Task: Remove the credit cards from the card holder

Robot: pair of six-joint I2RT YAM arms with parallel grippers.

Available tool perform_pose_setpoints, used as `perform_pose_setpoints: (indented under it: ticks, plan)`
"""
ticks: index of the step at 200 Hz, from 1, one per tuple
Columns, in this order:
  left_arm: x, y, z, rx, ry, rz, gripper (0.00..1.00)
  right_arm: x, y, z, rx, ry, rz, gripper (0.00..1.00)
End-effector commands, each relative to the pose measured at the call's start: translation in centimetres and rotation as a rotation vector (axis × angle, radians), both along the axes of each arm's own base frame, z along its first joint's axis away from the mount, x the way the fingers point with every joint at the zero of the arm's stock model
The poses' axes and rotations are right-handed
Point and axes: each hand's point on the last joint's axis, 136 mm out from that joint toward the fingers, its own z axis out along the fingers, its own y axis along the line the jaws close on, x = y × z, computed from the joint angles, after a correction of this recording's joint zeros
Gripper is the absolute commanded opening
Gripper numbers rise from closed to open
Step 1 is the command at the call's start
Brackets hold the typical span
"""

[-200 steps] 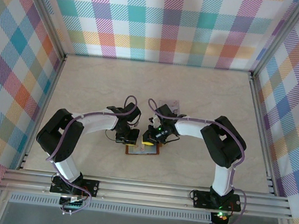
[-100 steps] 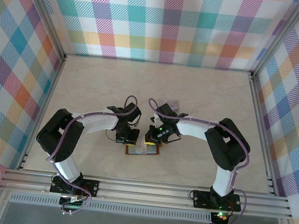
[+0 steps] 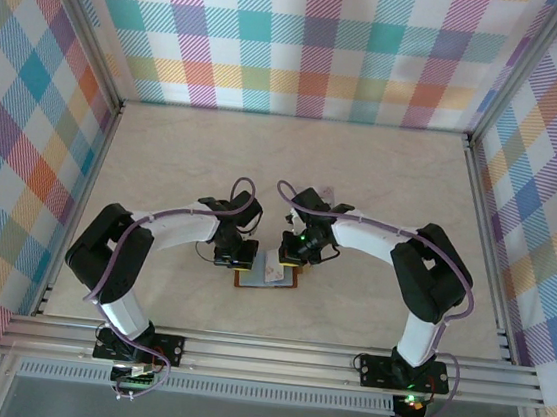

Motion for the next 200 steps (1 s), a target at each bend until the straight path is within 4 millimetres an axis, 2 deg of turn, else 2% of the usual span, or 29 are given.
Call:
perform_pose_setpoints:
  ticks: [1,51,106,145,173,200]
  plan:
    - [0.0,0.4,1.5,0.018,-0.031,-0.005,0.06,0.0,-1.2,0.2,-0.054,-0.001,-0.002,0.06]
    - [0.6,0.3,2.9,0.000,-0.077,0.006,0.06,-0.1,0.5,2.0,0.062,-0.003,0.002,0.06]
    - [1.4,0.8,4.4,-0.015,-0.162,0.037,0.07,-0.6,-0.7,3.5,0.057,-0.065,0.026,0.07]
    - [1.5,0.4,4.8,-0.055,-0.164,0.039,0.07,-1.8,-1.7,5.1,0.031,-0.175,0.338,0.05]
    - [1.5,0.4,4.6,-0.056,-0.164,0.037,0.07,-2.1,-4.0,5.8,-0.098,-0.233,0.577,0.05]
    - [1.5,0.4,4.4,-0.059,-0.158,0.033,0.07,-1.9,-5.8,6.6,-0.172,-0.391,0.919,0.06]
